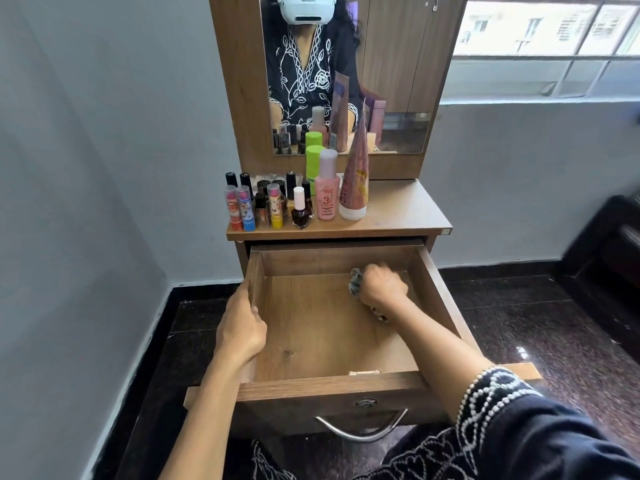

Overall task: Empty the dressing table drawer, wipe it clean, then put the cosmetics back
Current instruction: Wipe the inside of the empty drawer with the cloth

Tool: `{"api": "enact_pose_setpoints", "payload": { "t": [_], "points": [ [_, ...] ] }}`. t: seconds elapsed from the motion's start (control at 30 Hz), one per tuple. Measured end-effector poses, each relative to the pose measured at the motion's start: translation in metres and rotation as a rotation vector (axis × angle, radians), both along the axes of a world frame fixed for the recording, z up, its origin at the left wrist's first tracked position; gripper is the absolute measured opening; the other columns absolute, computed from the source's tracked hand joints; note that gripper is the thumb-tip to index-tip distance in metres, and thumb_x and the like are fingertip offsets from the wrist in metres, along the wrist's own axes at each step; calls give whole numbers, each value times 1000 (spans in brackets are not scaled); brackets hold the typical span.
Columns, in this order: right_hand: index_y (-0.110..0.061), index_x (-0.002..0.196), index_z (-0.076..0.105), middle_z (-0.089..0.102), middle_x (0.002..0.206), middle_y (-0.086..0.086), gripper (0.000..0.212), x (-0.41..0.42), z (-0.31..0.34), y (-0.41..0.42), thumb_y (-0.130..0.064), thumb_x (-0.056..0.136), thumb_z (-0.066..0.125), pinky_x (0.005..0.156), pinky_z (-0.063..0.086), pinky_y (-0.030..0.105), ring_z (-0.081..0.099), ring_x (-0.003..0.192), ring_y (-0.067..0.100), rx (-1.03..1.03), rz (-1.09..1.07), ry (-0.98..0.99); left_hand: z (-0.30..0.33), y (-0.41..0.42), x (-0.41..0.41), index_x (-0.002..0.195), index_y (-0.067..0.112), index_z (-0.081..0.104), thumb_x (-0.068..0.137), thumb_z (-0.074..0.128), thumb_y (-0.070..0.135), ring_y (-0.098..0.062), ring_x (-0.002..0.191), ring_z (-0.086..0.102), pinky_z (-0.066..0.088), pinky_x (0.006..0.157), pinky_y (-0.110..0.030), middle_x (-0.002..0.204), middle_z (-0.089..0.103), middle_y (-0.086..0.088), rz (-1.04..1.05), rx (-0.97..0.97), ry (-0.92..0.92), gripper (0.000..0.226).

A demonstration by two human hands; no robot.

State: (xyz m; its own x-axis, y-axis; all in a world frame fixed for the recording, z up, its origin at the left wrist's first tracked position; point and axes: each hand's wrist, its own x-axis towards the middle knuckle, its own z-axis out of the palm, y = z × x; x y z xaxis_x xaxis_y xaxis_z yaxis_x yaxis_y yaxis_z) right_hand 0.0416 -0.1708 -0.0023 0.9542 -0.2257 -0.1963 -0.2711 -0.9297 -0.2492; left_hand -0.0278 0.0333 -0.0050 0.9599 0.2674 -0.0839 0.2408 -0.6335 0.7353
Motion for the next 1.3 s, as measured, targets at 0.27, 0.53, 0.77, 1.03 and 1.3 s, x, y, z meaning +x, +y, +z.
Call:
{"api": "enact_pose_setpoints", "payload": {
  "t": [0.27,0.53,0.77,1.03,1.3],
  "points": [
    [-13,133,50,41,139,9,42,-4,-7,35,-20,92,53,102,42,42,44,122,32,24,404,39,-1,-1,1,147,19,17,96,39,5,-28,135,35,35,105,-39,152,25,-6,11,13,-1,58],
    [-24,128,56,59,127,9,42,0,-3,10,-10,89,47,93,45,38,56,116,28,119,60,-28,1,1,0,147,17,17,97,36,6,-28,137,31,31,108,-38,153,24,-7,-16,7,1,55],
    [-28,117,64,58,126,9,40,3,4,-19,-7,85,53,93,47,36,54,116,31,118,20,-42,1,0,-1,147,18,17,97,37,5,-27,135,34,33,106,-37,152,26,-6,-20,1,-8,56],
    [-30,97,74,68,109,-4,49,-46,6,1,-3,57,82,74,47,22,63,96,19,-100,914,227,0,1,0,147,18,17,97,37,6,-26,133,36,35,104,-36,151,27,-6,-28,9,-15,56],
    [-15,100,76,64,115,6,45,-11,26,-22,9,63,72,85,50,27,61,102,23,-23,822,126,1,0,0,148,19,16,97,37,6,-27,133,37,37,102,-37,152,26,-6,-14,16,-9,57]
  ]
}}
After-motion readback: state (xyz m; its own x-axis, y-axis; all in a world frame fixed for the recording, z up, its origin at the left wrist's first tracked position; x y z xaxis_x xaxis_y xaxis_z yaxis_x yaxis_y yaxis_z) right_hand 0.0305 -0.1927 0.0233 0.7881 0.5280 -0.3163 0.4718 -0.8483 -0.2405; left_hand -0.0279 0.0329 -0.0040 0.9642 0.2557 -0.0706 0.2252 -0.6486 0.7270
